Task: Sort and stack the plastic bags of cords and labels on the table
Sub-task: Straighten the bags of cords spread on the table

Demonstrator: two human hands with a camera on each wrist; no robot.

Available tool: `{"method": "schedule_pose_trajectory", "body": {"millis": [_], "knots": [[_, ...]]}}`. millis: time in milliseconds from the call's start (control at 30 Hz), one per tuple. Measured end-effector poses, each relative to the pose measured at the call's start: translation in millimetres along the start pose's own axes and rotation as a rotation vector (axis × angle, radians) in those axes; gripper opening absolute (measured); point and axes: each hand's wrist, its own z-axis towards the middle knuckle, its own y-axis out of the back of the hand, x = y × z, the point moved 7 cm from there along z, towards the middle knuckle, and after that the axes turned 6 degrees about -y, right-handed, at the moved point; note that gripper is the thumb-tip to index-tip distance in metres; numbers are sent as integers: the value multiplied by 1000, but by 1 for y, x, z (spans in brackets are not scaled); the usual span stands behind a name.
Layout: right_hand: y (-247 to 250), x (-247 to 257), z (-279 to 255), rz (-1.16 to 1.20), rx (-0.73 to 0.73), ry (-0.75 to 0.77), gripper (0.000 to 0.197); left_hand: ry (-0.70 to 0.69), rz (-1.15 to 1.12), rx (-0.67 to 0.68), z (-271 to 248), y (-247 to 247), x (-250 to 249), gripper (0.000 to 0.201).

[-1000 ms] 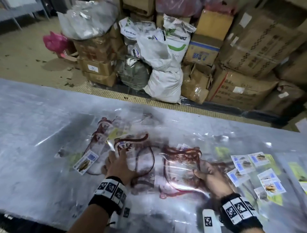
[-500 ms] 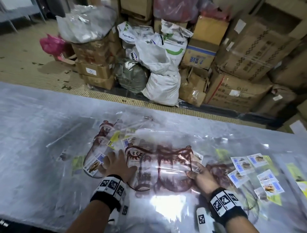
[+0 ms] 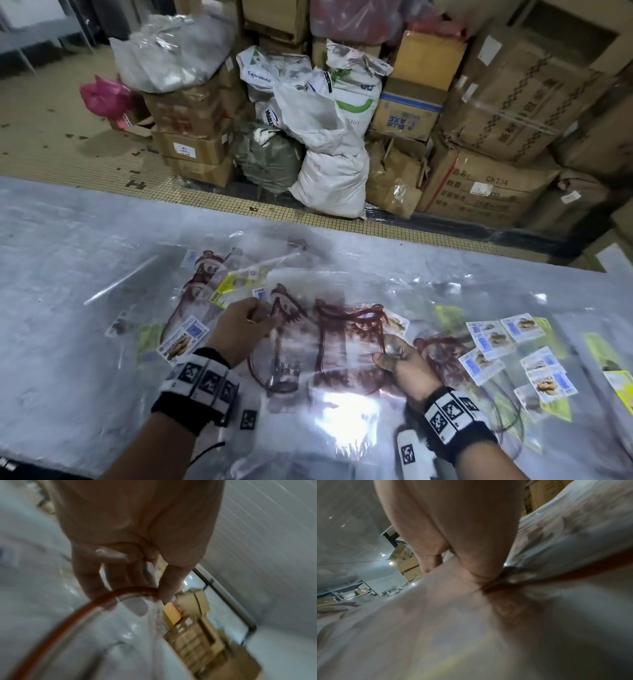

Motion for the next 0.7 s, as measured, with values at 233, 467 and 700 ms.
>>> {"method": "schedule_pose_trajectory", "body": {"millis": [233, 467, 700], "knots": [[-4, 3, -4, -17, 38, 14, 36, -331, -75, 138, -30, -1, -98, 40], [-1, 3, 4, 88, 34, 27, 40, -215, -683, 178, -44, -23, -138, 44], [8, 10, -5, 51, 26, 69, 45, 71, -291, -17, -17, -84, -12, 23]]}}
